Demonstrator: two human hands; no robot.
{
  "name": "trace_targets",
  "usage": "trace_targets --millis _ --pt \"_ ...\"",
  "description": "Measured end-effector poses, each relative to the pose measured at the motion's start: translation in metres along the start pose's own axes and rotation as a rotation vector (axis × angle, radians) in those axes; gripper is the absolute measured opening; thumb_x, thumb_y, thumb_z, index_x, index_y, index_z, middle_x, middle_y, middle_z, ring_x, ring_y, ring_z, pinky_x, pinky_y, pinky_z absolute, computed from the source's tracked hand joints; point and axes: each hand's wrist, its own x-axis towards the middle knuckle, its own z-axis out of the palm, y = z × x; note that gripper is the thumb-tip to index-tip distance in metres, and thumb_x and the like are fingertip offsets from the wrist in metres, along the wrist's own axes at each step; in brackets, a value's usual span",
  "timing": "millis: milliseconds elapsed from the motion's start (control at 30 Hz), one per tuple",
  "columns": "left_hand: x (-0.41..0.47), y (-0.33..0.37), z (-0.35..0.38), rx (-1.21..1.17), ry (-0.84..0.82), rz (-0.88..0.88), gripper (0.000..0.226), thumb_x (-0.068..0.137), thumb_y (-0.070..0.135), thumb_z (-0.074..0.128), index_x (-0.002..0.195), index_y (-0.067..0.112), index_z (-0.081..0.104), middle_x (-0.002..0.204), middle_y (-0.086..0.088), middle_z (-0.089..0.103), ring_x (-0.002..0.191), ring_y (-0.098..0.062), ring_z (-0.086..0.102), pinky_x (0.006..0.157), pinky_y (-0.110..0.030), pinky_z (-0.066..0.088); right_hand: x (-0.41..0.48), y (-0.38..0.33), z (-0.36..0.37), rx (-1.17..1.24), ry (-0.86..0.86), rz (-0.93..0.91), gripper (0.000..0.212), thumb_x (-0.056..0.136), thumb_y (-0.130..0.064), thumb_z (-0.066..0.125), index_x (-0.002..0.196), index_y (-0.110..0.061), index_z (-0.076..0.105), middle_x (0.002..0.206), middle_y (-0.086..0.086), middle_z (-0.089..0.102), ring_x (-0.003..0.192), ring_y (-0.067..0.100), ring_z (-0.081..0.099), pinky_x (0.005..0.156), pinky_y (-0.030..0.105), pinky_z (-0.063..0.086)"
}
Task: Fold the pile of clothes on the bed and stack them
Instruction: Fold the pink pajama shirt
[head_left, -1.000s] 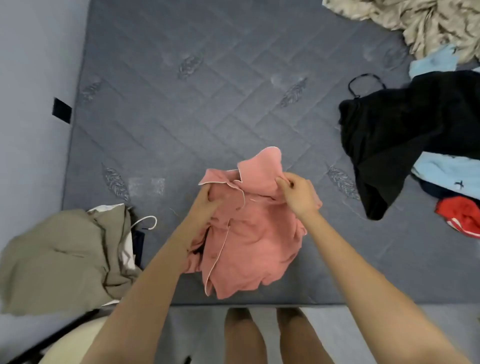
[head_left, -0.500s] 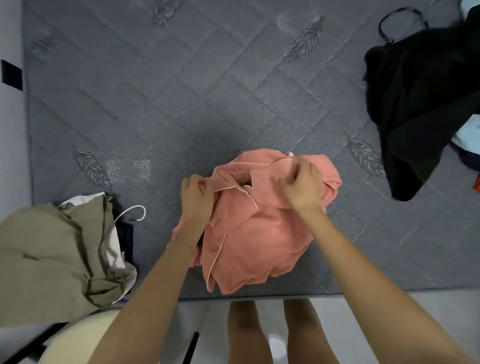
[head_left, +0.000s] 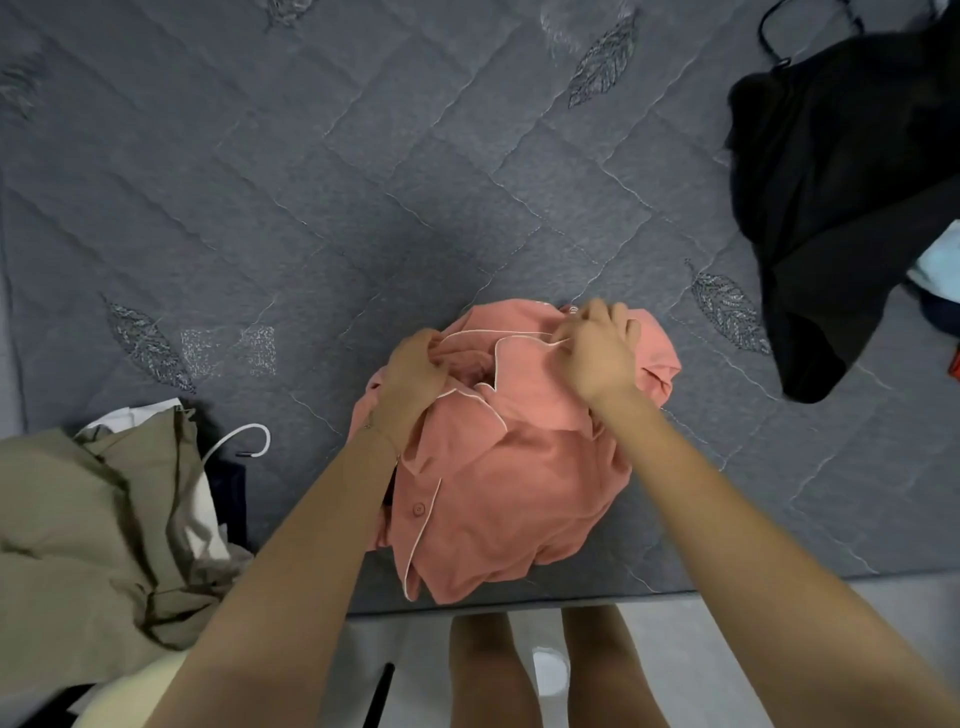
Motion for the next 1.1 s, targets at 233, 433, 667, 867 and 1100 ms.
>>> trace_targets --millis 233,433,667,867,1100 --pt "-0.005 -0.011 -0.002 -0.067 -0.010 -0.055 0.025 0.090 0.010 0.061 0.114 0.006 0.068 0.111 -0.009 0.069 0.099 -0.020 0.062 0.073 -0.013 0.037 -0.012 0.008 -0.035 0.677 -0.008 0.145 0.027 0.077 0.010 0.060 0.078 -0.014 0.070 0.087 0.004 0.069 0.084 0.014 0.059 0.078 0.025 0.047" --pt "-0.008 -0.009 -0.009 -0.271 -0.119 -0.247 0.014 0.092 0.024 0.063 0.088 0.011 0.066 0.073 0.004 0.066 0.078 -0.011 0.062 0.066 -0.026 0.042 -0.017 0.015 -0.039 0.738 -0.239 0.310 0.041 0.080 -0.044 0.074 0.060 -0.018 0.049 0.061 -0.006 0.049 0.064 0.013 0.048 0.058 0.025 0.035" --pt "-0.022 -0.005 -0.012 -0.520 -0.230 -0.286 0.022 0.095 0.016 0.056 0.106 0.002 0.068 0.099 -0.014 0.069 0.084 -0.022 0.067 0.070 -0.026 0.054 -0.029 0.023 -0.019 0.220 -0.355 0.215 0.060 0.073 -0.042 0.082 0.117 -0.014 0.053 0.106 0.003 0.061 0.103 0.025 0.058 0.073 0.030 0.038" --pt "-0.039 0.002 -0.016 -0.968 -0.197 -0.321 0.028 0.101 0.016 0.045 0.110 -0.005 0.061 0.109 -0.024 0.063 0.099 -0.032 0.062 0.096 -0.043 0.048 -0.038 0.026 -0.009 0.414 -0.112 0.215 0.029 0.089 -0.033 0.068 0.067 -0.014 0.063 0.080 0.006 0.048 0.081 0.020 0.045 0.071 0.033 0.039" --pt "-0.043 0.006 -0.025 -1.297 -0.199 -0.460 0.048 0.104 0.036 0.038 0.120 -0.003 0.062 0.108 -0.018 0.068 0.103 -0.026 0.066 0.097 -0.037 0.051 -0.034 0.029 -0.022 1.399 -0.250 0.680 0.016 0.084 -0.017 0.075 0.081 -0.010 0.060 0.081 0.005 0.053 0.069 0.017 0.049 0.064 0.027 0.040"
